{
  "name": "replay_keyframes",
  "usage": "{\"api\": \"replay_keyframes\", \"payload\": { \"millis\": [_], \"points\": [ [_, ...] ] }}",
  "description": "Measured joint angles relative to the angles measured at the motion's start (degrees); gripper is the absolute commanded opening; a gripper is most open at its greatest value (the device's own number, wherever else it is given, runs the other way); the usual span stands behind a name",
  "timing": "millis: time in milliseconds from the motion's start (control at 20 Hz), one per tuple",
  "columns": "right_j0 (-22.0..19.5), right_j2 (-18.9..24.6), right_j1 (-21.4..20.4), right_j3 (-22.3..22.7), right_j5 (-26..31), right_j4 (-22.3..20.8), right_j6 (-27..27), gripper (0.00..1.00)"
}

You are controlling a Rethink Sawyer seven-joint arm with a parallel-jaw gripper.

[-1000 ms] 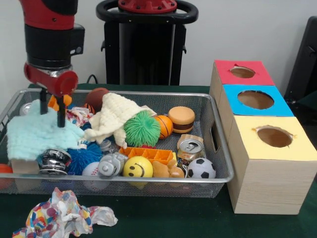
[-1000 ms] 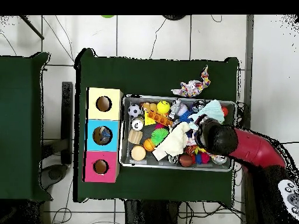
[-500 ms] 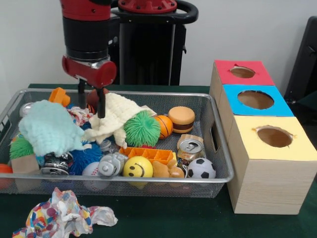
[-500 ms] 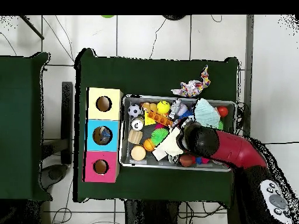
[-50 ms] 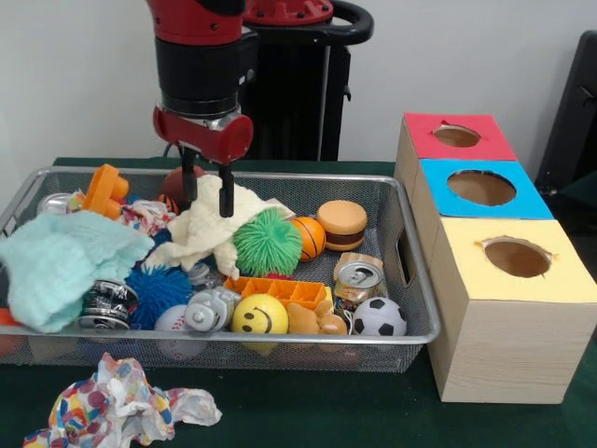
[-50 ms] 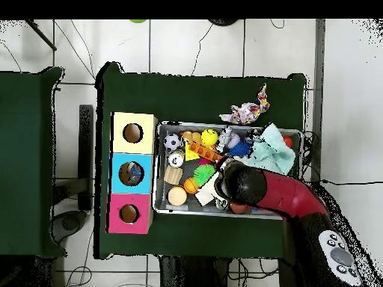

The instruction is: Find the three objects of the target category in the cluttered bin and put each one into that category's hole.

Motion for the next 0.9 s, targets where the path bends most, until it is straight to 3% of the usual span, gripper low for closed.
{"api": "replay_keyframes", "payload": {
  "millis": [550, 900],
  "points": [
    [7.3, -8.1, 4.3, 0.0, 0.7, 0.0, 0.0, 1.0],
    [8.9, -12.1, 9.4, -0.2, 0.6, 0.1, 0.0, 1.0]
  ]
}}
